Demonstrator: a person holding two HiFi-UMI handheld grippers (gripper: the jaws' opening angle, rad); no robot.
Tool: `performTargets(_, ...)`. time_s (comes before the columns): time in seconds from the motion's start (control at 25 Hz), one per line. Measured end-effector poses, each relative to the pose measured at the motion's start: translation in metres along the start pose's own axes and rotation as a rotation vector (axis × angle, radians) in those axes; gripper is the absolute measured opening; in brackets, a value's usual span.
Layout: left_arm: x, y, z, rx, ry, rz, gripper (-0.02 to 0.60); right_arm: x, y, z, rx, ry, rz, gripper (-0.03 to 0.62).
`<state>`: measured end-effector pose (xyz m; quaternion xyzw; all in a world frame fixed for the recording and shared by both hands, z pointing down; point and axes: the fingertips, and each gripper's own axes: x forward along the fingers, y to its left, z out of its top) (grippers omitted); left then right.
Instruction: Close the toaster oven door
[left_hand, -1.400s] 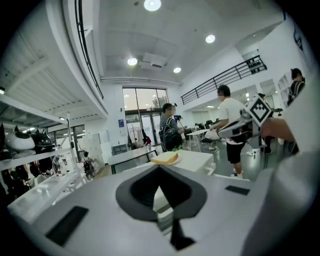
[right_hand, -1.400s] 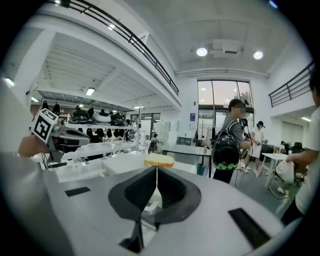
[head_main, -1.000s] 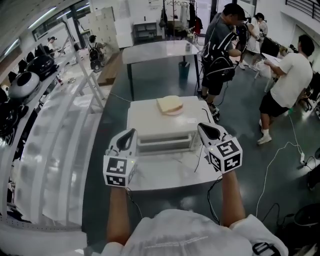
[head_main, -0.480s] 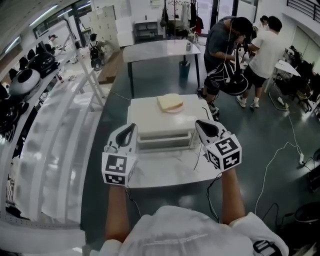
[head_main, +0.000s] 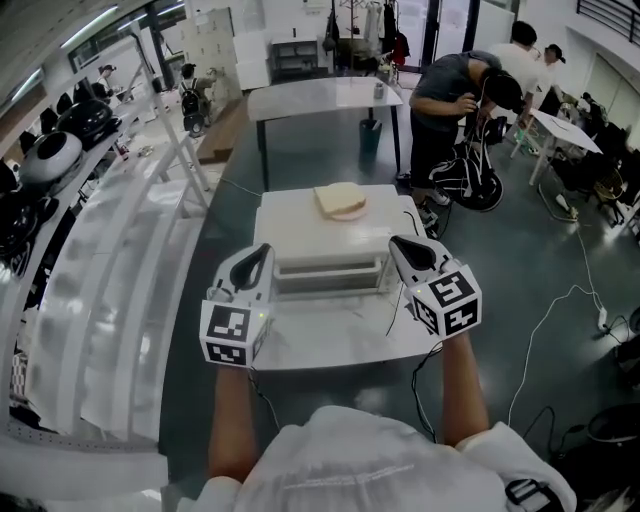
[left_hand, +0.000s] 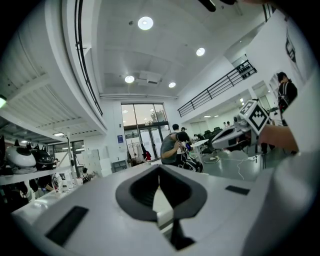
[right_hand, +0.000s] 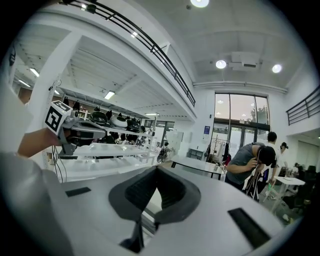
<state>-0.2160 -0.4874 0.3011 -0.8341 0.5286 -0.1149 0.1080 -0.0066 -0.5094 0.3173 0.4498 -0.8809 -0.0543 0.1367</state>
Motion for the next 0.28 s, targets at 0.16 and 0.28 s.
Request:
performTargets(0.16,-0.0023,-0.0036,-0.0035,0.0,0.011,0.004,0.018,-0.0025,0.0003,-0.0021,-0.004,-0.001,0.003,0.015)
performTargets(0.28,-0.003,-0.0059,-0.0074,-0.004,0.016,0.012,0.018,-0.0036,-0.0004,-0.0051,-0.006,-0.005,0.01,0.015)
